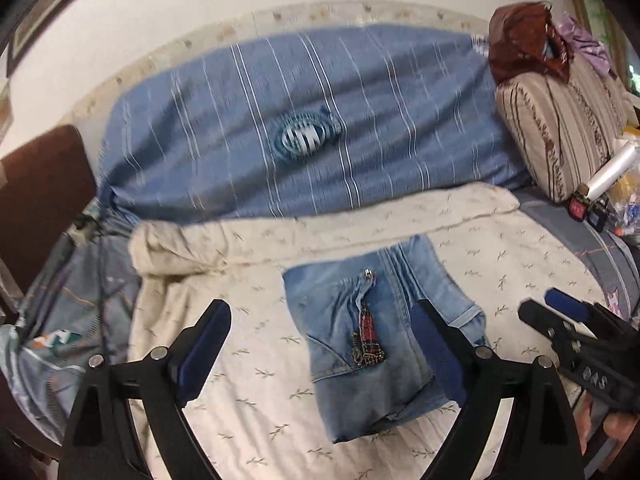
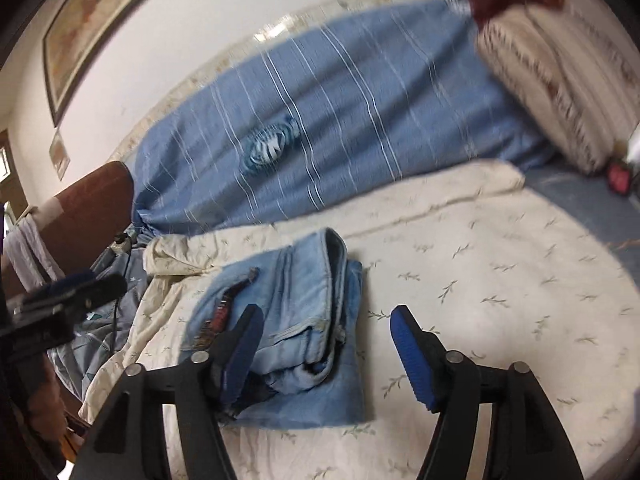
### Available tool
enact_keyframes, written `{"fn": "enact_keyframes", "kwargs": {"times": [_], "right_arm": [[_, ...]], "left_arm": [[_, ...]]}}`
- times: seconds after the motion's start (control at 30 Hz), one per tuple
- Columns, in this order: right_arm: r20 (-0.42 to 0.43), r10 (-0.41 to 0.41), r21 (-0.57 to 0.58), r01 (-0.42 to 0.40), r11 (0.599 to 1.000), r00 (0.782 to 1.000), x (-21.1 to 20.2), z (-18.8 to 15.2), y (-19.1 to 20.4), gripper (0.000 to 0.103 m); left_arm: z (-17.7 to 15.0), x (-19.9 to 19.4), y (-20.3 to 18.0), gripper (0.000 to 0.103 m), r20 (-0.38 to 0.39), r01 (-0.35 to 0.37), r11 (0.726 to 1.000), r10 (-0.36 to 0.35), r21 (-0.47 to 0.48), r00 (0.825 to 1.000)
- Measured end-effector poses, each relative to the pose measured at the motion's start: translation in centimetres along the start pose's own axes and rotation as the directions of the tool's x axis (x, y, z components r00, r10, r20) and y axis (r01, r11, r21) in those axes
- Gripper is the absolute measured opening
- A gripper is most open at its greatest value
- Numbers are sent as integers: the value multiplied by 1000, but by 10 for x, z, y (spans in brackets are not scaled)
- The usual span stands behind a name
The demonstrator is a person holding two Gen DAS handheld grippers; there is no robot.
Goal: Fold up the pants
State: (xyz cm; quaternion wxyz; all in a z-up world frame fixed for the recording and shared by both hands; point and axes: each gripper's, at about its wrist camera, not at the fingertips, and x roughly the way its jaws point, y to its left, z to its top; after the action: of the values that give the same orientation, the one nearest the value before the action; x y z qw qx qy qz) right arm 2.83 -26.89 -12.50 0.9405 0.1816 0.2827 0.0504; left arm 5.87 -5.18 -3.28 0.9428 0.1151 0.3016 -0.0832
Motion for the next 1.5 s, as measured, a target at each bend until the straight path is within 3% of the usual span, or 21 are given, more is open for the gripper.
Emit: {"fn": "enact_keyframes", "kwargs": {"times": [0.2, 0.57, 1.1, 1.5], "right_arm": [[63, -35, -81, 41, 996, 997, -48, 6, 38, 70], [234, 28, -219, 25, 975, 972, -118, 17, 111, 80], [220, 25, -272, 37, 962, 975, -110, 21, 141, 81], [231, 29, -284, 39, 958, 973, -115, 22, 144, 81]], "left_arm": [[-1, -44, 14, 92, 67, -12, 999, 15, -36, 998], [-5, -84, 42, 99, 137, -36, 993, 51, -108, 989], [-6, -86, 68, 100, 132, -124, 979, 146, -165, 980], [-2, -99, 69, 102, 150, -131, 975, 159, -180, 976]]}}
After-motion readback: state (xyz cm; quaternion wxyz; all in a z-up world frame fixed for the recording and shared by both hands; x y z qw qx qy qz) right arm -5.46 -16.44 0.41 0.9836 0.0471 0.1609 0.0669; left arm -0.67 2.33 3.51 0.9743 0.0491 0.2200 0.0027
